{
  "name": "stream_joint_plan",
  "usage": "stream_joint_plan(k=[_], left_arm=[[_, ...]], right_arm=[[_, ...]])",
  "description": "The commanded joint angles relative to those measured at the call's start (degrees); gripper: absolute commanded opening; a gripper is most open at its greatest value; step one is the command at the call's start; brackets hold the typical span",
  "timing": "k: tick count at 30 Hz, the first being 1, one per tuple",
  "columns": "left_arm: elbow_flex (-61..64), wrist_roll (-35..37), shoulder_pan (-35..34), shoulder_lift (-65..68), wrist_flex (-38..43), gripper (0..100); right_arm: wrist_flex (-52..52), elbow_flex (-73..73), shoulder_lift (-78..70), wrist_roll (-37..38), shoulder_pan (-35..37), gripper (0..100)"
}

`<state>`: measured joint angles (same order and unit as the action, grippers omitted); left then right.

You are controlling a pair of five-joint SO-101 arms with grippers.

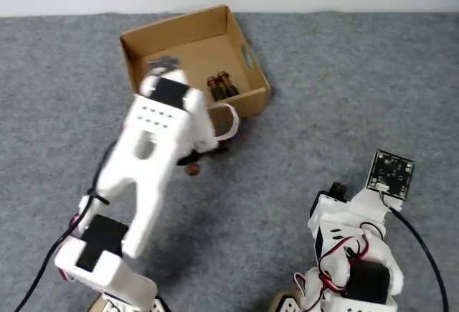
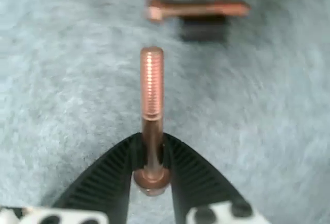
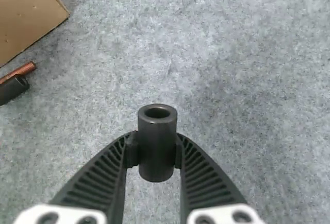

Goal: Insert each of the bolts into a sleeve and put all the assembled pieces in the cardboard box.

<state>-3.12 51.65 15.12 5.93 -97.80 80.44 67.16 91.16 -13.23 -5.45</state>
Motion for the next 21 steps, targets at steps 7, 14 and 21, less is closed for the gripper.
stream_joint_plan(k=[7, 14, 21], left_arm=[[-1.7, 13.7, -17.6, 4.7, -0.3, 1], [-2.2, 31.0, -18.5, 17.0, 3.7, 1], [-8.7, 31.1, -18.3, 21.6, 0.4, 1]], right_arm=[[-1.5, -0.4, 0.6, 0.3, -0.7, 0.9], [-1.5, -0.4, 0.6, 0.3, -0.7, 0.9], [-1.5, -0.4, 0.6, 0.3, -0.7, 0.9]])
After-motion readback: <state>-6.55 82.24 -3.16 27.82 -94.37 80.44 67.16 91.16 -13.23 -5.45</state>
